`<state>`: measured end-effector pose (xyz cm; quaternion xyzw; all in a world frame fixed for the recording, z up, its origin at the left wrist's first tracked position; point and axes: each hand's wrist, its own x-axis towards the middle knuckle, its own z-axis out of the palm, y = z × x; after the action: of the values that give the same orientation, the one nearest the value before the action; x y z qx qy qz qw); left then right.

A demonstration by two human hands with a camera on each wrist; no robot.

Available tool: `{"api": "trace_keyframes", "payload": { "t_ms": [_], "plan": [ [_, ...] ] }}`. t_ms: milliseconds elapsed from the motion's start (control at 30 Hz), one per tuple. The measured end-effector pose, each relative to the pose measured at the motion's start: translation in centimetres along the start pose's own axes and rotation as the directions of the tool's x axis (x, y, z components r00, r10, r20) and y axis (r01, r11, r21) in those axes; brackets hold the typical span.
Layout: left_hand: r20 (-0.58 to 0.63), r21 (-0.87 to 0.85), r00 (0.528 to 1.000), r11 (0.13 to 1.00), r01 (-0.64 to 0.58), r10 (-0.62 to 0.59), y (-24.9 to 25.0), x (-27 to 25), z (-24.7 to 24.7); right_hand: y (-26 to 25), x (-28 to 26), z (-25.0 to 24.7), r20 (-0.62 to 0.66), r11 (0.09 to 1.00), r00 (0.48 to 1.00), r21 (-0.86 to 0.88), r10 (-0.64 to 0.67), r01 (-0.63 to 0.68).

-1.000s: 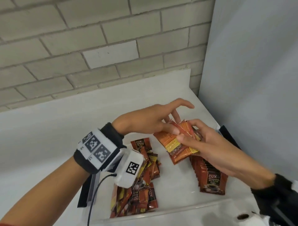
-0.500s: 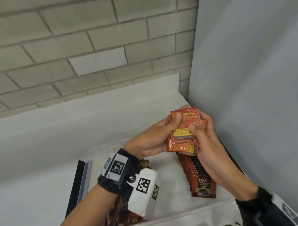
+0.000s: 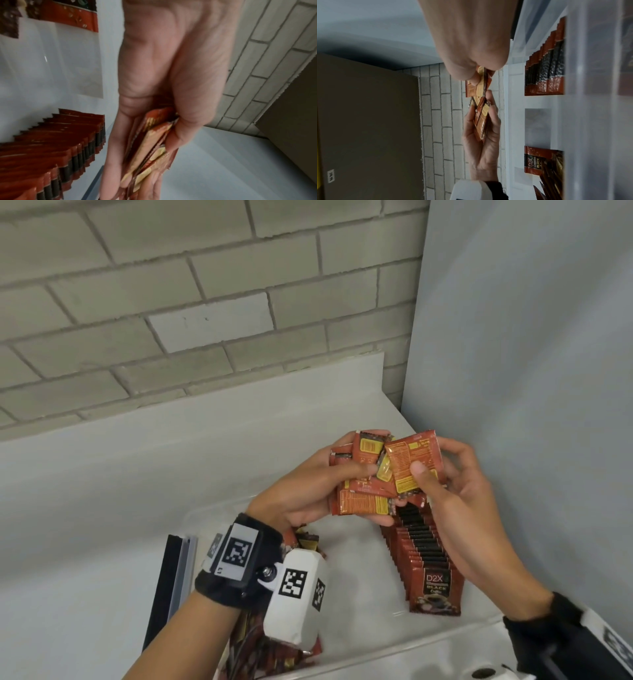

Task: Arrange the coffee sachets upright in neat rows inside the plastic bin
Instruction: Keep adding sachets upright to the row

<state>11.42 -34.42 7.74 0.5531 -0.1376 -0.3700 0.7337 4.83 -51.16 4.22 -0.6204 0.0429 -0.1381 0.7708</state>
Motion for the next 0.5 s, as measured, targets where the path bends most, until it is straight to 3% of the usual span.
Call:
{"api": "trace_keyframes", "payload": {
  "t_ms": [200, 500],
  "plan": [
    [-0.049, 0.082, 0.999, 0.997, -0.003, 0.007, 0.07, -0.04, -0.07, -0.09, -0.22, 0.15, 0.033, 0.998, 0.999, -0.062, -0.026, 0.028],
    [-0.17, 0.009, 0.961, 0.976, -0.219, 0.217, -0.49, 0.75, -0.07, -0.5, -0.22, 0.37, -0.053, 0.997, 0.995, -0.003, 0.082, -0.082]
  ]
}}
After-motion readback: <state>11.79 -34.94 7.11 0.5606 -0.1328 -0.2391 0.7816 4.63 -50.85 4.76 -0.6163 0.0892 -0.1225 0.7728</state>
